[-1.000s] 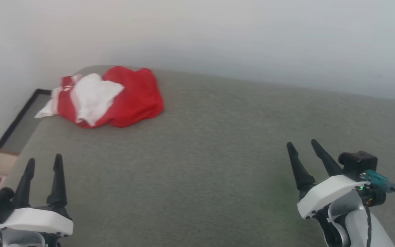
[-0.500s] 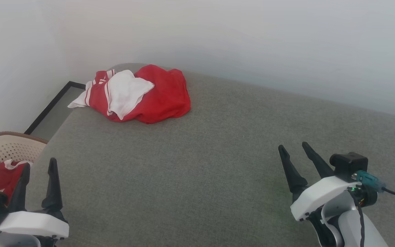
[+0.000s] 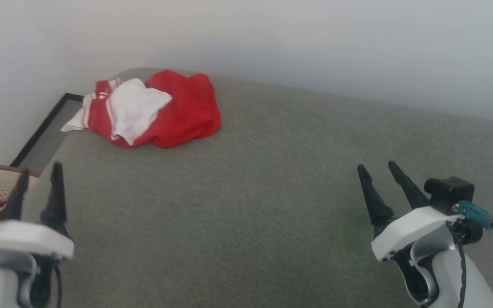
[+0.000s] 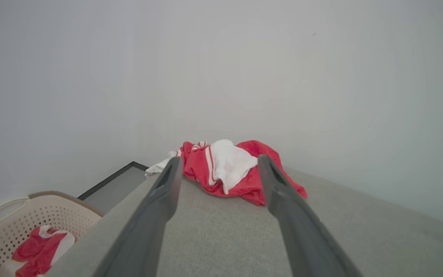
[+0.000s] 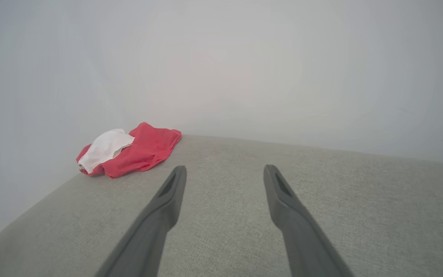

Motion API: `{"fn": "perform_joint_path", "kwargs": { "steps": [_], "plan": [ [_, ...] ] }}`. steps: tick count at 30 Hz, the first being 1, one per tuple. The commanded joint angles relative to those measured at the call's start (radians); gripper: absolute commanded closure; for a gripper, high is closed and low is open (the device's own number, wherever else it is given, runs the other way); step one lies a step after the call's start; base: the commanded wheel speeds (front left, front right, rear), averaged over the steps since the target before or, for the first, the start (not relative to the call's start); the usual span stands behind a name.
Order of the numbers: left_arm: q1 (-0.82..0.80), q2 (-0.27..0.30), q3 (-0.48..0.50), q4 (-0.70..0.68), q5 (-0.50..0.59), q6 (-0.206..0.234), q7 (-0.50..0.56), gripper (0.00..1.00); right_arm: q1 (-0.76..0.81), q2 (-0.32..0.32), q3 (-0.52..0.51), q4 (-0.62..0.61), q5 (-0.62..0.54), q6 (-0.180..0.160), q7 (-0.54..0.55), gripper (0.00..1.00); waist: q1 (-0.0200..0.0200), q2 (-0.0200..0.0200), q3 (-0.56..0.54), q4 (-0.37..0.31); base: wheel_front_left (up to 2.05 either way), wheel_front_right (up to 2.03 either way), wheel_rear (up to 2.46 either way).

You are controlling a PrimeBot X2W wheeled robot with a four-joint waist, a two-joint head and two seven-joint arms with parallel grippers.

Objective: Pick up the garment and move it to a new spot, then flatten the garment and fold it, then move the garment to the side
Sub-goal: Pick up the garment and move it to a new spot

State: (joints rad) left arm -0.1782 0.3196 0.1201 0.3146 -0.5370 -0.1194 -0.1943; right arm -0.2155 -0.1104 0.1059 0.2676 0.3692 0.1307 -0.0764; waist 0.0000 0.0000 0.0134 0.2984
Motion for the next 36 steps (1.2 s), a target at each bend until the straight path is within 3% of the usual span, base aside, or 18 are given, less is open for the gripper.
{"fn": "perform_joint_path", "kwargs": {
  "steps": [1,12,22,30,36],
  "plan": [
    [-0.030,0.010,-0.002,0.006,-0.003,-0.005,0.005,0.00,-0.012,-0.003,-0.002,-0.003,-0.007,0.000,0.003,0.00,0.0000,0.0000,0.027,-0.024,0.00,0.00,0.00],
    [-0.381,0.162,-0.042,0.224,-0.086,-0.011,0.123,0.00,-0.108,-0.008,-0.008,-0.098,-0.053,0.000,0.046,0.00,0.0000,0.0000,0.257,-0.188,0.00,0.00,0.00],
    [-0.633,0.290,-0.144,0.477,-0.161,-0.012,0.264,0.00,-0.184,-0.011,-0.002,-0.173,-0.084,0.000,0.077,0.00,0.0000,0.0000,0.444,-0.297,0.00,0.00,0.00],
    [-0.813,0.322,-0.236,0.678,-0.160,-0.012,0.442,0.00,-0.202,-0.019,-0.013,-0.254,-0.108,0.000,0.114,0.00,0.0000,0.0000,0.552,-0.315,0.00,0.00,0.00],
    [-0.889,0.284,-0.295,0.803,-0.133,-0.011,0.493,0.00,-0.203,-0.014,-0.024,-0.307,-0.129,0.000,0.141,0.00,0.0000,0.0000,0.602,-0.313,0.00,0.00,0.00]
  ]
}}
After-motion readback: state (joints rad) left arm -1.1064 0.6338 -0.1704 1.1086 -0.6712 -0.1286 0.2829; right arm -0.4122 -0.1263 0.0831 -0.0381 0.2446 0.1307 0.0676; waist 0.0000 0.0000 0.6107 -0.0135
